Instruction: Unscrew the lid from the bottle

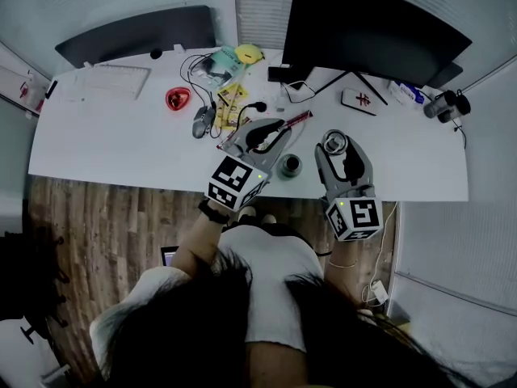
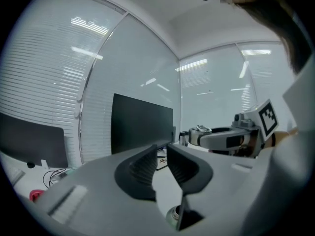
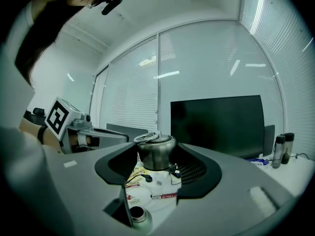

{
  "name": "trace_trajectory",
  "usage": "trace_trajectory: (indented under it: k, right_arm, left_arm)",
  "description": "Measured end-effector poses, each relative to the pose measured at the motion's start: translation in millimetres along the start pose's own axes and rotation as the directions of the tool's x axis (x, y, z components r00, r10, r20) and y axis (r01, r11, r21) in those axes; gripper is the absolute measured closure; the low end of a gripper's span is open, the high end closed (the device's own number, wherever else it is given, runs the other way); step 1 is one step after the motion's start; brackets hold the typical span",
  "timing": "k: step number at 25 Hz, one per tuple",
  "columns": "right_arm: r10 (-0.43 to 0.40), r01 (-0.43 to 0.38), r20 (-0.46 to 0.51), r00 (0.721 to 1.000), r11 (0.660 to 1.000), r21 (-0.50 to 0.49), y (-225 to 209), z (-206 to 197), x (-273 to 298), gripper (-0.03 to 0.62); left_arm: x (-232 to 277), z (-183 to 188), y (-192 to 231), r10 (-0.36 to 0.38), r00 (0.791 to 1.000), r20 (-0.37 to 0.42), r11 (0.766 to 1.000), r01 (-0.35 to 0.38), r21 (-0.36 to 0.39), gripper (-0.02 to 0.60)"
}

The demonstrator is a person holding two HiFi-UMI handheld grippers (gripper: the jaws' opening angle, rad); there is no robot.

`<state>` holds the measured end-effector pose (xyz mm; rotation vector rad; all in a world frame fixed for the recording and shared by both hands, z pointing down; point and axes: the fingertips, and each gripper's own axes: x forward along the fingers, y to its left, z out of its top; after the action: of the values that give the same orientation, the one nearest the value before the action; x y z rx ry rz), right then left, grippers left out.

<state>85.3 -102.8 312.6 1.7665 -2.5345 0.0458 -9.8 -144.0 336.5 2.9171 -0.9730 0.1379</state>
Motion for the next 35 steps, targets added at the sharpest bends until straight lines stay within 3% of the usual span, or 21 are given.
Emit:
trace_trajectory:
  k: [7, 16, 35]
  right_arm:
    - [0.002, -0.002, 0.012, 1.0, 1.0, 0.008, -1.0, -2.2, -1.5, 0.35]
    - [-0.007, 0.007, 0.019, 1.0, 1.0, 0.021, -12.4, -10.4, 0.9, 0.35]
    - [0.024, -0.025, 0.012, 1.0, 1.0, 0.019, -11.6, -10.6, 4.3, 0.35]
  left_arm:
    - [-3.3, -3.9, 2.8, 0.067, 0.997, 0.022, 0.997, -0.067, -0.035, 0.52]
    - [-5.4, -4.1, 16.9, 0.135, 0.989, 0.059, 0.991, -0.135, -0.005, 0.523]
    - [-13.9, -9.6, 28.6, 0.171, 0.984, 0.042, 0.985, -0.171, -0.009, 0.523]
